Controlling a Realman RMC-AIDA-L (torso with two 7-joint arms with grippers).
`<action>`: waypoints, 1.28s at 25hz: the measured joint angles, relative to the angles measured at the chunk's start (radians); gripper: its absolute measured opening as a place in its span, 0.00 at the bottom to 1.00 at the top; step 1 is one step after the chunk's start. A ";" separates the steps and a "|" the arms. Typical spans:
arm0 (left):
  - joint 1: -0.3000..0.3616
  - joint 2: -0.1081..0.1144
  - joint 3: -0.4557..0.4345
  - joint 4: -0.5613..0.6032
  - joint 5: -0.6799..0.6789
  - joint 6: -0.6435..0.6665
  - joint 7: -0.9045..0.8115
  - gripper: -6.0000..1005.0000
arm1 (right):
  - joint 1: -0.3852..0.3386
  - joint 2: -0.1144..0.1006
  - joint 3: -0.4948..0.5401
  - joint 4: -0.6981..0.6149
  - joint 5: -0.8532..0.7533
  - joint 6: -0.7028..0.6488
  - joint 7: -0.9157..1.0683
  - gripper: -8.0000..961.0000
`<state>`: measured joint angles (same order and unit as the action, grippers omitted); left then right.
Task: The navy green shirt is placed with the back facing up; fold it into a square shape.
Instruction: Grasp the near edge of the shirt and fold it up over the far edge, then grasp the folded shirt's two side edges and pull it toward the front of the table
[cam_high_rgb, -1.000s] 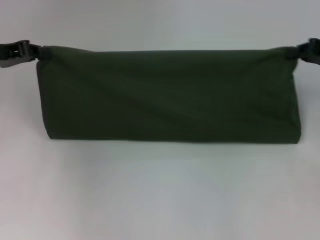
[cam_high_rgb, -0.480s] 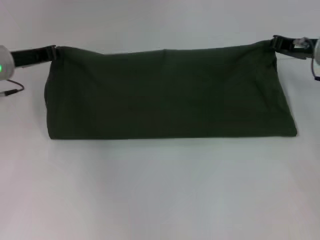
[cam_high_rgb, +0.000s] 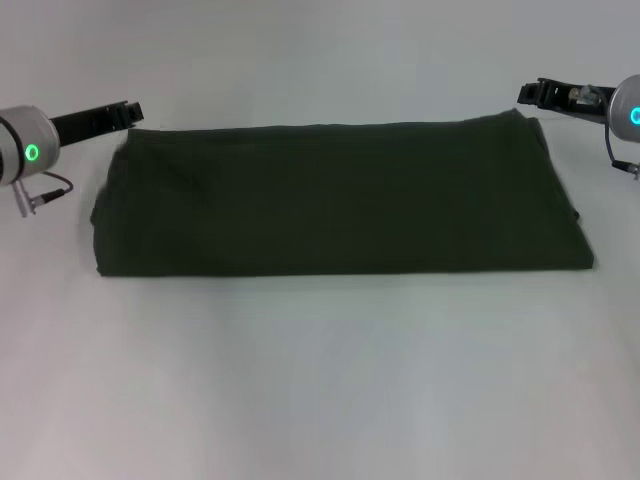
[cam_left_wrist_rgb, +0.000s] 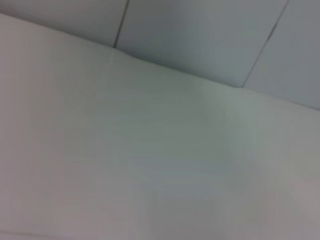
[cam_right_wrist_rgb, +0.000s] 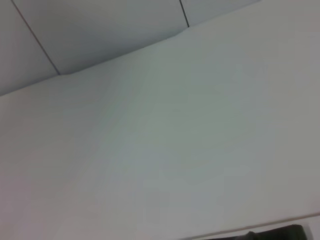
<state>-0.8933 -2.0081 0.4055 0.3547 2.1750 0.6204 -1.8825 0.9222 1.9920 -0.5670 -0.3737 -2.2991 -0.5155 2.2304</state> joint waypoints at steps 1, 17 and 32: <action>-0.002 -0.002 -0.002 -0.005 -0.001 -0.017 0.000 0.13 | -0.001 0.001 -0.003 0.000 0.000 0.004 0.000 0.15; 0.128 0.110 -0.003 0.097 -0.086 0.516 -0.029 0.69 | -0.157 -0.020 -0.007 -0.175 0.203 -0.298 -0.083 0.75; 0.279 0.126 0.160 0.097 -0.061 0.550 -0.261 0.88 | -0.254 -0.092 -0.016 -0.195 0.207 -0.630 -0.131 0.75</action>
<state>-0.6138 -1.8825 0.5653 0.4514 2.1138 1.1700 -2.1433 0.6681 1.8996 -0.5829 -0.5684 -2.0917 -1.1451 2.0990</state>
